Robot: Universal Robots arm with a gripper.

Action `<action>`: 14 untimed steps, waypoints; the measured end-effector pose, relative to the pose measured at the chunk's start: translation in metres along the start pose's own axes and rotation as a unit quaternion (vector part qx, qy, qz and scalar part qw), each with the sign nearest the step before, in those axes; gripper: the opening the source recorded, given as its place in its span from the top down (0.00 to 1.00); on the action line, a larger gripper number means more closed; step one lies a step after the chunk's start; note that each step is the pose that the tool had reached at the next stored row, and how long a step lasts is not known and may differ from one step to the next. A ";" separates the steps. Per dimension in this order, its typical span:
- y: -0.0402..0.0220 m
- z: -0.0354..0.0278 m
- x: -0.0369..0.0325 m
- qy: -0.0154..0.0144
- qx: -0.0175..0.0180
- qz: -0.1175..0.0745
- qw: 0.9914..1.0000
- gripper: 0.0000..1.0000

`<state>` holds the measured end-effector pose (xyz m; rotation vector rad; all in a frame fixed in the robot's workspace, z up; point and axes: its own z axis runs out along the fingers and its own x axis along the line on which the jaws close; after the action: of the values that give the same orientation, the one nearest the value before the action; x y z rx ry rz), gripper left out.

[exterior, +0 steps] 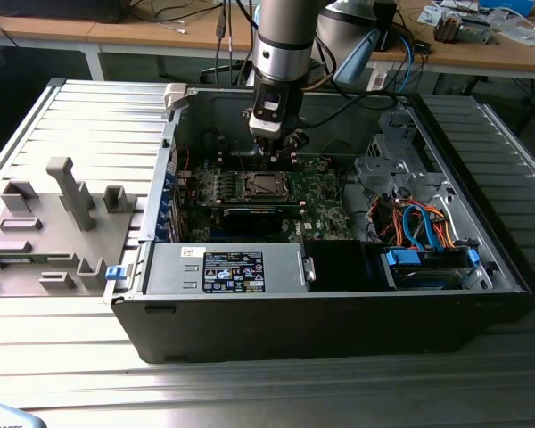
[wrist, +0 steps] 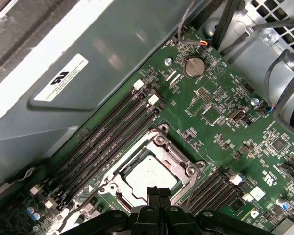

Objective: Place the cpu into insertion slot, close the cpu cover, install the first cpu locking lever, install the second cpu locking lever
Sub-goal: 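Install the first cpu locking lever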

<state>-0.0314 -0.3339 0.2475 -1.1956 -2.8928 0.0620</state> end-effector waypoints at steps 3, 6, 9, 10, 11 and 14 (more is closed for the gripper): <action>0.0000 0.0000 0.0000 0.000 0.000 -0.003 1.000 0.89; 0.0000 0.0000 0.0000 0.000 0.000 -0.005 1.000 0.89; 0.0000 0.0000 0.0000 0.000 0.000 -0.008 1.000 0.89; 0.0000 0.0000 0.0000 0.000 0.000 -0.009 1.000 0.89; 0.0000 0.0000 0.0000 0.000 0.000 -0.010 1.000 0.89; 0.0000 0.0000 0.0000 -0.001 0.000 -0.013 1.000 0.89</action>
<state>-0.0314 -0.3339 0.2475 -1.1593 -2.9081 0.0622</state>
